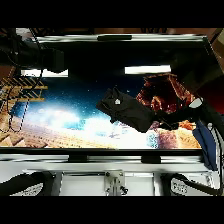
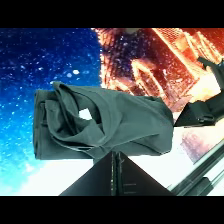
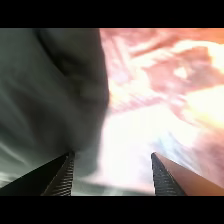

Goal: Fold the shirts.

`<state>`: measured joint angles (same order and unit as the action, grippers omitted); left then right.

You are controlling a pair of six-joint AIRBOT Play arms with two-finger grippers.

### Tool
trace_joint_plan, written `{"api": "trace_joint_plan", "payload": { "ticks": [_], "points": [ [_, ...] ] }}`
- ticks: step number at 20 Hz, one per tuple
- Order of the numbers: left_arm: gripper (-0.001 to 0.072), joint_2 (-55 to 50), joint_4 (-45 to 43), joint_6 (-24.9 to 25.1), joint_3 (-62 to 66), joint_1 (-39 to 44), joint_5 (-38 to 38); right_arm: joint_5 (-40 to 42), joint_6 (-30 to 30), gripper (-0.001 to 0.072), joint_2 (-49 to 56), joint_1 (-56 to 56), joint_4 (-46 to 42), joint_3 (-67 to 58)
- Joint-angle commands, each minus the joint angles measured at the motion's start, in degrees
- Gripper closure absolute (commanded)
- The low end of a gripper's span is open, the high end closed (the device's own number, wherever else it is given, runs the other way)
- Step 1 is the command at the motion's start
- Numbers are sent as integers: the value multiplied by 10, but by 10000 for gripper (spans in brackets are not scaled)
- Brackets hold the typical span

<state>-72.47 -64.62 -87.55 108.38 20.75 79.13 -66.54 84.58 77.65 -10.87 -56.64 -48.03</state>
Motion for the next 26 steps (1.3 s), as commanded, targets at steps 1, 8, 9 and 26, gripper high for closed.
{"api": "trace_joint_plan", "payload": {
  "ticks": [1, 8, 9, 26],
  "points": [
    [675, 0, -12, -9, 0, -1, 5, 128, -89, 125, -9, 0, 171, 77],
    [675, 0, -15, -23, 0, -1, 5, 172, -110, 257, 27, 61, 238, 77],
    [676, 0, -15, -23, 0, -1, 5, 172, -120, 369, 33, 69, 252, 77],
    [675, 0, -38, -21, 0, -1, 13, -38, -51, 641, -59, -216, -3, -334]
  ]
}}
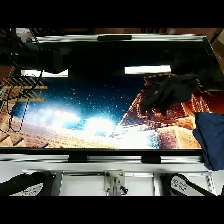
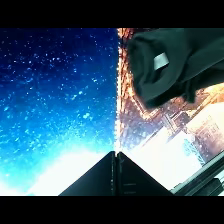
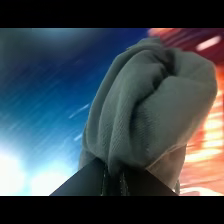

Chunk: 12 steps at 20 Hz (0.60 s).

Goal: Fold the shirts.

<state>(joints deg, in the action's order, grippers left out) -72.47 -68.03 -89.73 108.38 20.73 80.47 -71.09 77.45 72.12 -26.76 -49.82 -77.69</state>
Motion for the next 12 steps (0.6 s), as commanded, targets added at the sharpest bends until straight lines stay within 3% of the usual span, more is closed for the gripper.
{"api": "trace_joint_plan", "payload": {
  "ticks": [1, 5, 12],
  "points": [
    [675, 0, -4, 1, 0, 0, 0, 17, 21, 641, -4, -79, -77, -37],
    [675, 0, -4, 1, 0, 0, 0, 48, 21, 641, -4, -160, -93, -38],
    [675, 0, -6, 0, 0, 0, 0, -10, 39, 641, -4, -236, -206, -89]
  ]
}}
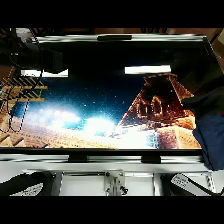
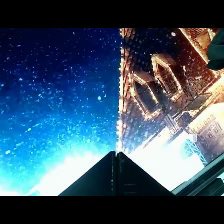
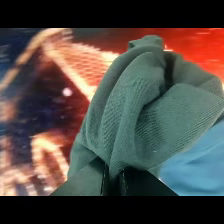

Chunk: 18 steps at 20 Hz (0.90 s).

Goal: Fold the shirts.

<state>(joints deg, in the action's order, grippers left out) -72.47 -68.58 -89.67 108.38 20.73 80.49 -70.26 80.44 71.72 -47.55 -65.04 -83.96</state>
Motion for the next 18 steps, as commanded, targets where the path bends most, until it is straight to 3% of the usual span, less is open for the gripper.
{"api": "trace_joint_plan", "payload": {
  "ticks": [1, 5, 13, 18],
  "points": [
    [675, 0, 0, -1, 0, 0, 0, -25, 12, 641, 0, -37, -56, -42],
    [675, 0, 0, -14, 0, 0, 2, -38, 39, 641, 0, -64, -93, -83],
    [675, 4, 1, -13, 0, 0, 17, -162, 66, 641, 1, -88, -182, -80],
    [675, 6, 2, -13, 0, 0, 17, -214, 68, 641, -6, -88, -316, 13]
  ]
}}
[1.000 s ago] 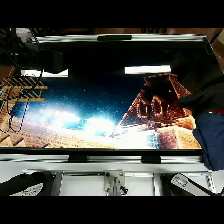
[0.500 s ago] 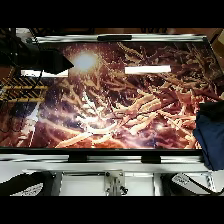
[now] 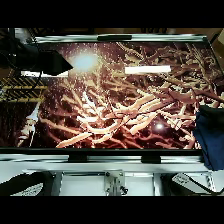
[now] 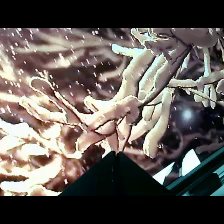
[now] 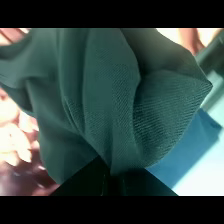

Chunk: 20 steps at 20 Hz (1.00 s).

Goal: Fold the shirts.

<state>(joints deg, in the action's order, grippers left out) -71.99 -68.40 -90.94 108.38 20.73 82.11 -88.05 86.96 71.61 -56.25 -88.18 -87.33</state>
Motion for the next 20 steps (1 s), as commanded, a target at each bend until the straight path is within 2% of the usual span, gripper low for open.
{"api": "trace_joint_plan", "payload": {
  "ticks": [1, 5, 8, 9, 10, 11, 14, 15, 18, 20],
  "points": [
    [675, 1, 0, 0, 0, 0, 1, -34, 3, 641, -10, -1, -102, 78],
    [675, 1, 0, -5, 0, 0, 1, -11, 10, 641, -18, -1, -159, 176],
    [675, 1, 0, -5, 0, 0, 1, 11, 22, 639, -18, -1, -164, 204],
    [675, 1, 0, -5, 0, 0, 1, 15, 23, 588, -18, -1, -165, 212],
    [675, 1, 0, -5, 0, 0, 1, 19, 22, 358, -18, -1, -172, 216],
    [675, 1, 0, -5, 0, 0, 1, 18, 14, 187, -18, -1, -181, 217],
    [675, -2, -2, -4, 0, 0, 0, -14, -2, 186, -19, 0, -245, 187],
    [676, -3, -7, 0, 0, 0, 0, -12, -2, 186, -18, 0, -238, 153],
    [677, -21, -85, 9, 1, 0, 3, 86, -19, 187, -19, 39, -113, -4],
    [678, -47, -180, 26, 2, 0, 32, 173, -38, 188, -19, 114, -21, -99]
  ]
}}
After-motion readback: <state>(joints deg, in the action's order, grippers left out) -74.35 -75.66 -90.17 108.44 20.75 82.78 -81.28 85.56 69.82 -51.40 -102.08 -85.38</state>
